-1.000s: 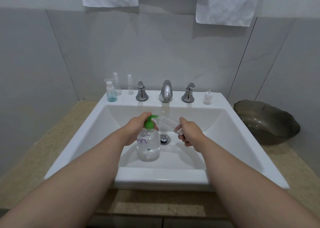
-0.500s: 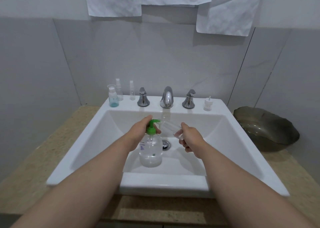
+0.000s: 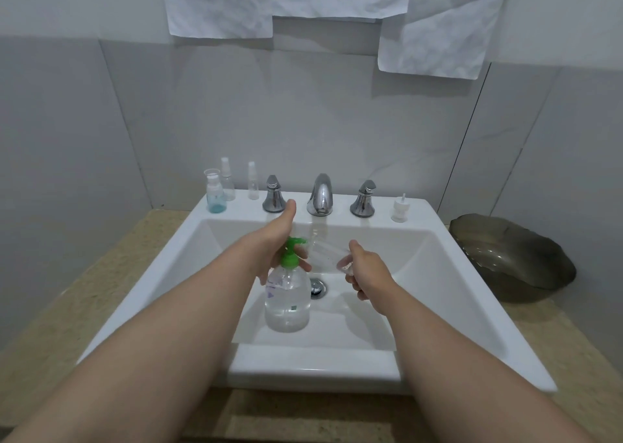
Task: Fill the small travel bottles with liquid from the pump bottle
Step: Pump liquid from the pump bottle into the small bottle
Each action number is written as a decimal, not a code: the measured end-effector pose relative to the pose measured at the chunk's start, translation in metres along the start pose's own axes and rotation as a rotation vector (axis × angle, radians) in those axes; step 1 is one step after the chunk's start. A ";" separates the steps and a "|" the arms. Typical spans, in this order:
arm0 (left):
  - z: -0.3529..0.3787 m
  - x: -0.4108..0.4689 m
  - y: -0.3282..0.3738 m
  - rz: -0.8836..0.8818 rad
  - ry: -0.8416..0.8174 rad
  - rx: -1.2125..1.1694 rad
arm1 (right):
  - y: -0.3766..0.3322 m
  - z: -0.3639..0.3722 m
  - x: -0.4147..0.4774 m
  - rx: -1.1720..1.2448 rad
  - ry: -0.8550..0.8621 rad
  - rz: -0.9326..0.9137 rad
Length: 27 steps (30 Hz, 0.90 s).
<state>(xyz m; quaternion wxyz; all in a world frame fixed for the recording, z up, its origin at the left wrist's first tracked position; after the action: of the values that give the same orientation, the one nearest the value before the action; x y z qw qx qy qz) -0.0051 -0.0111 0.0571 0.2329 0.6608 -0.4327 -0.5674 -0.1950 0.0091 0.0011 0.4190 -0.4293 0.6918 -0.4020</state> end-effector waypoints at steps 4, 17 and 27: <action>0.013 -0.006 0.010 -0.009 0.112 0.033 | 0.001 0.000 0.002 -0.003 -0.004 -0.004; 0.016 0.018 0.005 -0.031 0.132 0.281 | 0.001 0.000 0.009 -0.028 0.003 0.003; 0.030 0.023 -0.003 0.048 0.106 0.115 | 0.002 0.000 0.005 -0.040 -0.014 0.043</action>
<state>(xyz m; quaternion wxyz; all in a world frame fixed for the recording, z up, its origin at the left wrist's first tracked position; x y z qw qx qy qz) -0.0333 -0.0231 0.0344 0.2304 0.6916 -0.4673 -0.5003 -0.1971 0.0045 -0.0018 0.4235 -0.4254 0.7060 -0.3759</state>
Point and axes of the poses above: each hand's wrist, its own x-axis towards the middle knuckle, its own z-axis out of the palm, y = z × x, the point moved 1 cm from there along x, towards the middle knuckle, and after that the axes turned 6 degrees about y, right-handed, at the moved point
